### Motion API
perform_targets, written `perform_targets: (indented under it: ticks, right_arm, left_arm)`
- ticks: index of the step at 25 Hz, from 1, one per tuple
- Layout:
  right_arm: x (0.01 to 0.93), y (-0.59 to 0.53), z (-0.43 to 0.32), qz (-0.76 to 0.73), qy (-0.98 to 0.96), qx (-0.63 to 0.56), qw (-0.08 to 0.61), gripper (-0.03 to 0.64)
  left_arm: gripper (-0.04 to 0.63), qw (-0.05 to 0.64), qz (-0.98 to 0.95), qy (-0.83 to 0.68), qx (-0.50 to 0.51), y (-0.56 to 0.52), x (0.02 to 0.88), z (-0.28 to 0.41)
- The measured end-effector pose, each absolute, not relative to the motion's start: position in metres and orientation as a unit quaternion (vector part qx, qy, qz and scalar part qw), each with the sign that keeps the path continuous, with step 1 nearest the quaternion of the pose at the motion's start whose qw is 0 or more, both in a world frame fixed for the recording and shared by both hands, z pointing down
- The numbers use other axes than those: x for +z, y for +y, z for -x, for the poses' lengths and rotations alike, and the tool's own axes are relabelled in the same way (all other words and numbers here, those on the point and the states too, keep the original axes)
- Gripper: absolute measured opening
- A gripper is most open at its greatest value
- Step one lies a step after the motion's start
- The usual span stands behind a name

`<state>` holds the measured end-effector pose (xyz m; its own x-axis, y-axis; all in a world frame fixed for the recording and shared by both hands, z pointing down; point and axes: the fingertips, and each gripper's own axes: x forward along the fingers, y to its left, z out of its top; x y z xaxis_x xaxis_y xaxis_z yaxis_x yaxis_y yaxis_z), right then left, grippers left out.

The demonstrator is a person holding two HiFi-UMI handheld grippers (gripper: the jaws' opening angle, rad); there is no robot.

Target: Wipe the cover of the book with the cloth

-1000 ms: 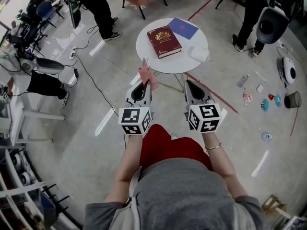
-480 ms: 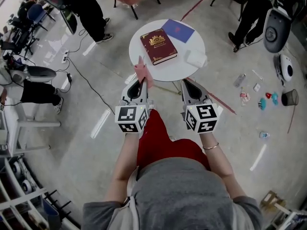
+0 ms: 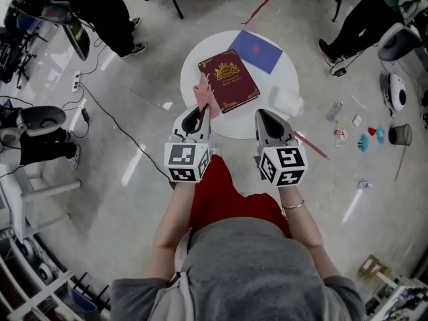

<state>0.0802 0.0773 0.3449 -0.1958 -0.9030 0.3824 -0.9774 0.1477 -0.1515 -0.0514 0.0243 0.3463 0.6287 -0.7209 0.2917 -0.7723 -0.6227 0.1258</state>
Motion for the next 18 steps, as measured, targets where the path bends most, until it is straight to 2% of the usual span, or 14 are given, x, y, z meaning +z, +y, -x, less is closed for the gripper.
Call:
perform_targets:
  ticks: [9, 18]
  right_arm:
    - [0.360, -0.009, -0.074, -0.656, -0.717, 0.205, 0.113, 0.029]
    - [0.373, -0.038, -0.071, -0.674, -0.695, 0.212, 0.137, 0.029]
  left_arm:
    - [0.035, 0.135, -0.906, -0.383, 0.122, -0.070, 0.362, 0.057]
    - [0.034, 0.163, -0.910, -0.360, 0.125, -0.104, 0.380, 0.057]
